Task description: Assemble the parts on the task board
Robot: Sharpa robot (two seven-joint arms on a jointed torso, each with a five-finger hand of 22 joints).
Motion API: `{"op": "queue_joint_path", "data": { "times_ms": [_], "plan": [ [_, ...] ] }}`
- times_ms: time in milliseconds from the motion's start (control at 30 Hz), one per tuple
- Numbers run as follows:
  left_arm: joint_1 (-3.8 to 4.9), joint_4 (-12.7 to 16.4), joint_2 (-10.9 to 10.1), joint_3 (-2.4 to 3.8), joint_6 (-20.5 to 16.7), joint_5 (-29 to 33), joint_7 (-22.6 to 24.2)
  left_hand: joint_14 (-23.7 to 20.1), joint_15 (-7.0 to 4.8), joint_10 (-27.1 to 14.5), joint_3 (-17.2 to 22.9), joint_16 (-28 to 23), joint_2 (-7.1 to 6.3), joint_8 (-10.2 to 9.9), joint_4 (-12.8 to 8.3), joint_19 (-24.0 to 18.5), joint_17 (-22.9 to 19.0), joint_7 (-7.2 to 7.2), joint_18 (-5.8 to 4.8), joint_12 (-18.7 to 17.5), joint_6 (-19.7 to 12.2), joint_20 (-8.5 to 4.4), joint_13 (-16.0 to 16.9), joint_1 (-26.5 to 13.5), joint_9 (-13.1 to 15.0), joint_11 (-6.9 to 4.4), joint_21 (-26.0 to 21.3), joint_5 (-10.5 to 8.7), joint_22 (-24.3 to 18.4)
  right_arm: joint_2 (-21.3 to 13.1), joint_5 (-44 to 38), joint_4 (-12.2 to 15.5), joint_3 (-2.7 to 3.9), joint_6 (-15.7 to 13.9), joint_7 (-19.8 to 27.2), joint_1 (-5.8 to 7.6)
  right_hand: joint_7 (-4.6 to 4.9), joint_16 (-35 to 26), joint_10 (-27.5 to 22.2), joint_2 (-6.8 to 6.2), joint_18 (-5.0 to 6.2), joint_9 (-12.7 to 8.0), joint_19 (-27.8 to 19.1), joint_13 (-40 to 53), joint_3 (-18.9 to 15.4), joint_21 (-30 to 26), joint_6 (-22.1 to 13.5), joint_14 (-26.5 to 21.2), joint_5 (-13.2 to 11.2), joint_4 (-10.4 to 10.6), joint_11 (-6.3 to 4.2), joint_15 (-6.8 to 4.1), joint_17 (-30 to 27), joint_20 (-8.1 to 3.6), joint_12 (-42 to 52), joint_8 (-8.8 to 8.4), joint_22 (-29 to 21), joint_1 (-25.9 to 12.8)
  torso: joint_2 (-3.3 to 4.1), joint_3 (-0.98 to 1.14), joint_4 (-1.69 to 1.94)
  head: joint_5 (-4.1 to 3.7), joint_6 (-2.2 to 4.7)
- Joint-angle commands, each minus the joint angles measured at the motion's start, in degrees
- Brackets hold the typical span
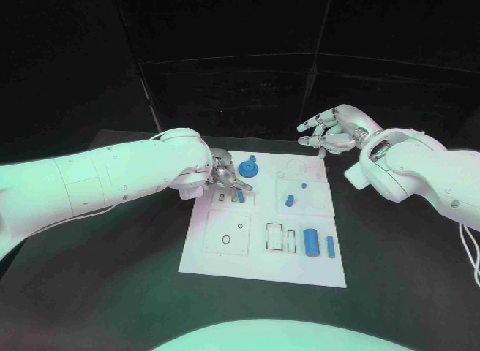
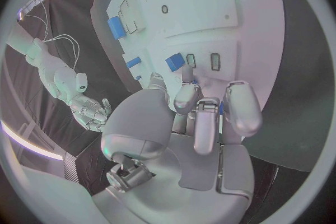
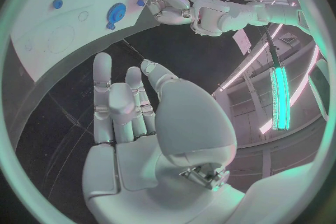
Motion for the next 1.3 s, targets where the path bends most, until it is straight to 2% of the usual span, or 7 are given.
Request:
{"op": "queue_joint_path", "data": {
  "times_ms": [33, 300, 833, 1067, 1300],
  "plan": [
    [0.13, -0.3, 0.3, -0.02, 2.4, -0.5, -1.0, 5.9, -0.33, -0.2, -0.3, 0.2, -0.07, 0.5, -0.2, -0.2, 14.2, -0.09, -0.63, -0.1, -0.5, -0.10, 0.0, 0.7, 0.2, -0.19, 0.2, -0.14, 0.0, 0.1, -1.0, 0.0, 0.07, 0.0, -0.4, 0.13, -0.12, -0.1, -0.4, -0.40, 0.82, -0.1, 0.4, -0.3, 0.4, -0.3, 0.2, 0.1, 0.3, 0.0, -0.02, -0.37, 0.1, 0.02, -0.3, 0.26, -0.1, -0.2, -0.01, 0.00, 0.07, 0.03, -0.10],
    [0.17, -0.7, 1.0, -0.10, 3.8, -0.5, -1.4, 5.9, -0.31, -0.3, -0.3, 0.2, 0.14, 1.0, -0.6, -0.3, 14.2, -0.08, -0.63, -0.1, -0.9, -0.07, 0.1, 1.5, 0.9, -0.16, 0.2, -0.14, 0.1, 0.5, -1.7, -0.1, 0.07, 0.6, -0.6, 0.13, -0.06, -0.2, -0.6, -0.60, 0.80, -0.1, 0.6, -0.7, 0.9, -0.4, -0.2, 0.2, 0.5, 0.2, 0.02, -0.36, 0.2, 0.02, -0.7, 0.12, -0.3, -0.5, 0.02, -0.02, 0.01, 0.23, -0.39],
    [0.22, -1.6, 2.0, -0.24, 4.5, -0.5, -1.8, 5.9, -0.26, -0.4, -0.1, 0.2, 0.82, 2.0, -1.7, -0.4, 14.2, -0.04, -0.62, -0.1, -1.8, -0.01, 0.1, 3.2, 2.2, -0.13, 0.2, -0.12, 0.2, 0.9, -2.0, -0.5, 0.06, 1.2, -1.0, 0.13, -0.01, -0.4, -0.6, -0.69, 0.80, -0.1, 0.7, -1.0, 1.2, -0.6, -0.4, 0.2, 0.7, 0.3, 0.06, -0.33, 0.0, 0.03, -0.9, 0.04, -0.3, -0.6, 0.00, -0.01, 0.10, -0.07, -0.76],
    [0.23, -1.6, 2.3, -0.27, 4.1, -0.5, -2.1, 5.9, -0.26, -0.4, 0.4, 0.2, 2.03, 2.6, -2.2, -0.4, 14.2, -0.04, -0.60, -0.1, -2.2, 0.00, 0.2, 3.9, 3.0, -0.14, 0.2, -0.12, 0.2, 1.0, -2.0, -0.6, 0.06, 1.6, -1.4, 0.13, 0.01, -0.6, -0.6, -0.69, 0.79, -0.1, 0.7, -1.1, 1.3, -0.6, -0.5, 0.2, 0.8, 0.4, 0.07, -0.32, -0.1, 0.03, -0.9, 0.04, -0.4, -0.7, 0.04, 0.00, 0.05, -0.16, -0.92],
    [0.24, -1.5, 2.6, -0.29, 4.0, -0.5, -1.9, 5.8, -0.29, -0.5, 3.6, 0.1, 4.23, 3.5, -6.1, -0.6, 14.2, -0.07, -0.58, -0.3, -3.2, 0.00, 0.1, 8.6, 4.4, -0.18, 0.2, -0.06, 0.3, 1.2, -2.0, -1.0, 0.06, 1.8, -1.4, 0.13, 0.03, -0.9, -0.7, -0.75, 0.78, -0.1, 0.7, -1.2, 1.5, -0.7, -0.6, 0.1, 0.9, 0.4, 0.09, -0.29, -0.5, 0.05, -1.0, 0.03, -0.4, -0.7, 0.03, -0.01, 0.12, -0.24, -0.97]
  ]
}}
